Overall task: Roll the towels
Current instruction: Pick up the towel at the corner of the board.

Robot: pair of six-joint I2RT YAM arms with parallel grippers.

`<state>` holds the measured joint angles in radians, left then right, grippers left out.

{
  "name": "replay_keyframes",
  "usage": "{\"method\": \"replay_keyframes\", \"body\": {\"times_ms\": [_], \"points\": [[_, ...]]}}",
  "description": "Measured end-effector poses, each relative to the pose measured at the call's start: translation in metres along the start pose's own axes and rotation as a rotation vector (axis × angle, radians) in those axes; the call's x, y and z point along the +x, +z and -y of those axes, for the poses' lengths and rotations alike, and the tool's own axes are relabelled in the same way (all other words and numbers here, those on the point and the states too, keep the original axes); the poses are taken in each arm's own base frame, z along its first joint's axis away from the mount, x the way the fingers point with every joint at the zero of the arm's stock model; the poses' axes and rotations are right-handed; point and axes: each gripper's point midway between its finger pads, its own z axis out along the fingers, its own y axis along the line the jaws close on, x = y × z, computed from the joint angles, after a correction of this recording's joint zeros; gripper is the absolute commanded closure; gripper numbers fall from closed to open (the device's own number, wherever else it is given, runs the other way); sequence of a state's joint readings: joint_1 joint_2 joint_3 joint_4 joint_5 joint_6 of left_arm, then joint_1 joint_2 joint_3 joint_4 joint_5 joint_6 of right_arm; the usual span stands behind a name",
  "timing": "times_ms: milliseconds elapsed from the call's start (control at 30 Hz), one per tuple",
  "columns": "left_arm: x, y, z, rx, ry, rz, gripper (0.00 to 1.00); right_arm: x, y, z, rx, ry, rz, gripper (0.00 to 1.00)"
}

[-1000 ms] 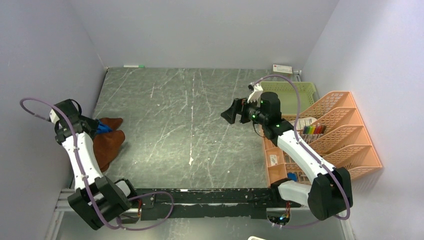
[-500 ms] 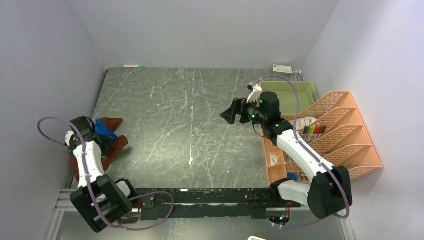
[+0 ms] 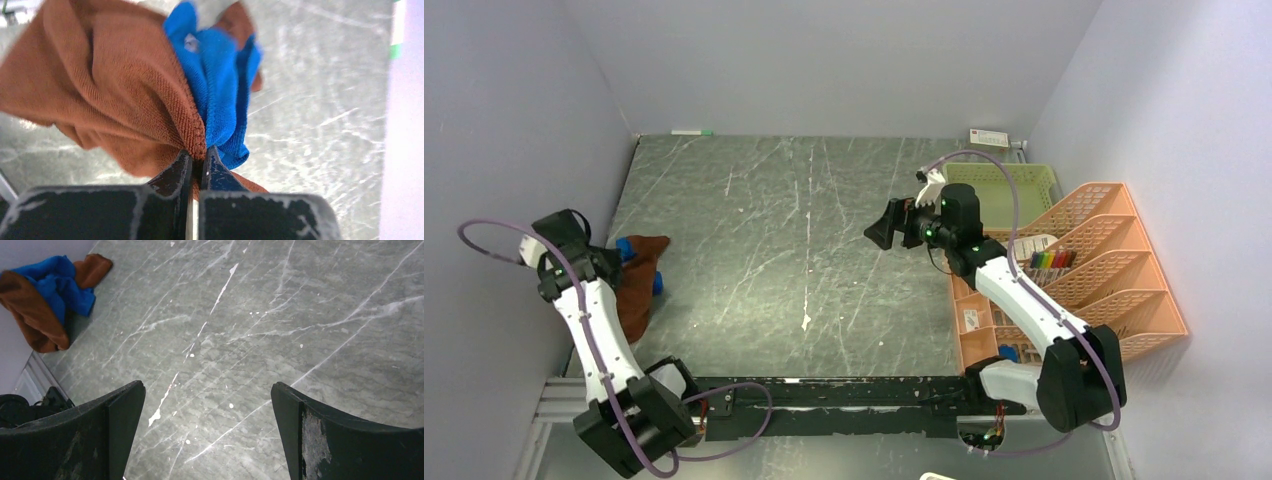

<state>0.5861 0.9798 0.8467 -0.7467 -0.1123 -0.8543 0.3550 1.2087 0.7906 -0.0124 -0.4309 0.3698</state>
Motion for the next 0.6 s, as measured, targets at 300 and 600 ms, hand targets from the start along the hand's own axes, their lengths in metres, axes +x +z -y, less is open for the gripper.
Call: {"method": "replay_keyframes", "body": {"times_ms": [300,600], "points": [[-0.069,-0.084,0.082,0.300,0.121,0.162,0.93,0.015,0.012,-0.018,0.009,-0.095,-0.027,0.00],[-0.070,-0.172,0.151,0.743,0.390,0.198,0.93,0.040,0.034,-0.083,-0.063,-0.316,-0.035,0.00]]}}
